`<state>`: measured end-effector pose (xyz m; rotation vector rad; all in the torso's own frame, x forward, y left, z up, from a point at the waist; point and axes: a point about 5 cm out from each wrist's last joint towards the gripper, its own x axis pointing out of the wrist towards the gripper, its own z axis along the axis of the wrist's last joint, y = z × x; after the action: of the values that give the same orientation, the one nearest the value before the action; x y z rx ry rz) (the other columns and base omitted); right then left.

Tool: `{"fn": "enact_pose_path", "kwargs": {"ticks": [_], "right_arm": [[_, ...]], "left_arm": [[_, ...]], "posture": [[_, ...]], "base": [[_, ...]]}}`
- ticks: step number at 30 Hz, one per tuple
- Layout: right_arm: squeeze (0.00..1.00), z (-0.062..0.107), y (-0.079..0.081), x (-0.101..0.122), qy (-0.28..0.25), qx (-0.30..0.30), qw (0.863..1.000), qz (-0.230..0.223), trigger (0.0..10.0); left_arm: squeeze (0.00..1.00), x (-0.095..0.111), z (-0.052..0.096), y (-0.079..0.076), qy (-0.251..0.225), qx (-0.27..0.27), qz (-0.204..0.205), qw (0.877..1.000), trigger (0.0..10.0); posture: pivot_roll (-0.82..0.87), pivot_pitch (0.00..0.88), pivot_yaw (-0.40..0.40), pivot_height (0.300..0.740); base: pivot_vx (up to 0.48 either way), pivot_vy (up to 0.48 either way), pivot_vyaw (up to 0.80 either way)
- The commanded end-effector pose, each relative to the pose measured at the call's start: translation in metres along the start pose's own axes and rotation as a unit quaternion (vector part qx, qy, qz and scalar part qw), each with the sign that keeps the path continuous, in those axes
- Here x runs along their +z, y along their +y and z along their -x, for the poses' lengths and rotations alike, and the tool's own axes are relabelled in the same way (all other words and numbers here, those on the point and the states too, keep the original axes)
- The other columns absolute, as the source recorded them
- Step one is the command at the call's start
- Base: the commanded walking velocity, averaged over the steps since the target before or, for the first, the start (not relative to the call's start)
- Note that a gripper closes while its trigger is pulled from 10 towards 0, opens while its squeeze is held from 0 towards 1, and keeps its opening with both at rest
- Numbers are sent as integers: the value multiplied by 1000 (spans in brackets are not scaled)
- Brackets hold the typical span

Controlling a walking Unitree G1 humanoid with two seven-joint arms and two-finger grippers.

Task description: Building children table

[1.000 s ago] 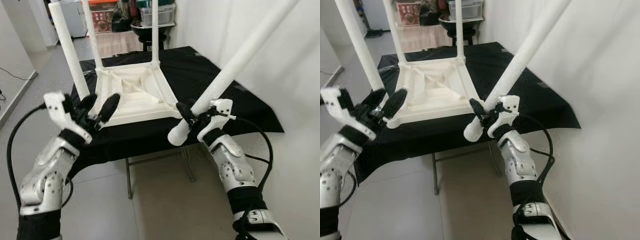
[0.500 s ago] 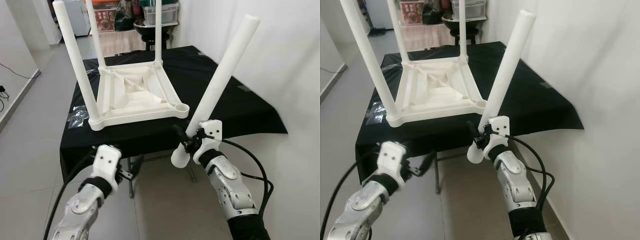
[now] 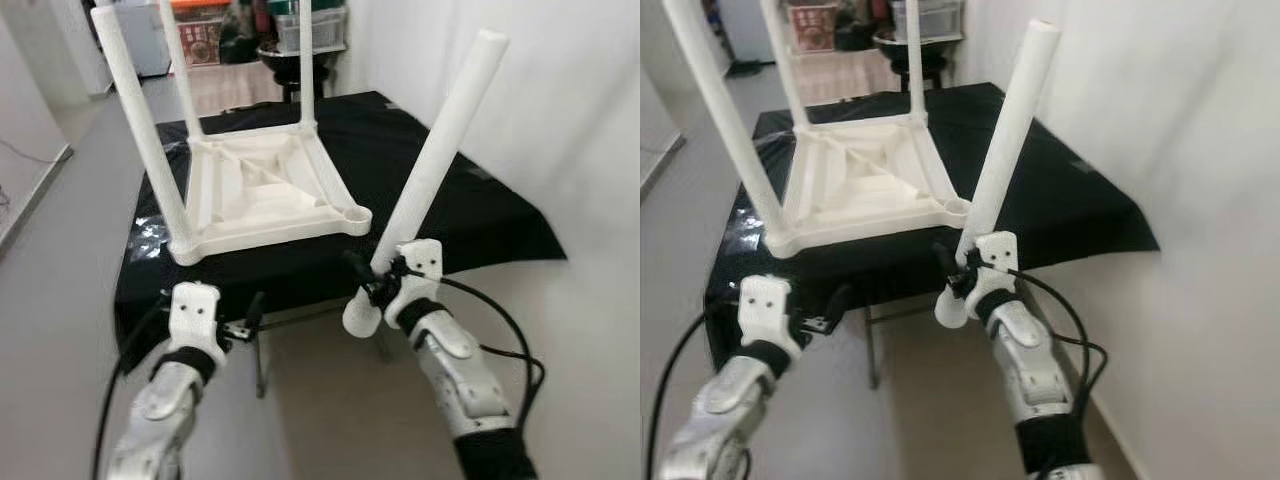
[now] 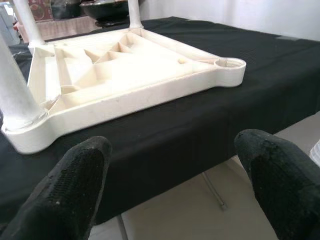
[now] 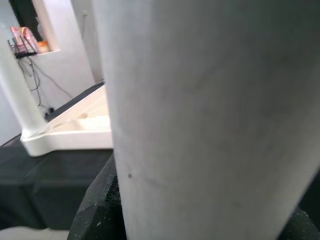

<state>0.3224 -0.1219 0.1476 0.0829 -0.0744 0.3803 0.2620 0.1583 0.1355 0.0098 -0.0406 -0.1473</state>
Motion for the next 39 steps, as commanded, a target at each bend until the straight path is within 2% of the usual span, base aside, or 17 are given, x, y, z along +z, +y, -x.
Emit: {"fn": "enact_pose_path", "kwargs": {"ticks": [1, 33, 37, 39], "right_arm": [[0, -1, 3, 5, -8, 5, 1000, 1, 10000], [0, -1, 3, 5, -7, 8, 1000, -19, 10000], [0, -1, 0, 12, -30, 14, 999, -34, 10000], [0, -2, -6, 24, -55, 14, 998, -8, 10000]], "left_arm": [[0, 1, 1, 1, -4, 2, -13, 1000, 10000], [0, 1, -2, -3, -12, -15, -30, 999, 10000], [0, 4, -3, -2, -19, -18, -34, 999, 10000], [0, 10, -5, -1, -30, -18, -31, 999, 10000]], "posture": [[-104, 0, 13, 740], [-104, 0, 16, 740], [-100, 0, 19, 740], [-97, 0, 21, 740]], "base": [[296, 0, 0], [335, 0, 0], [337, 0, 0], [336, 0, 0]]}}
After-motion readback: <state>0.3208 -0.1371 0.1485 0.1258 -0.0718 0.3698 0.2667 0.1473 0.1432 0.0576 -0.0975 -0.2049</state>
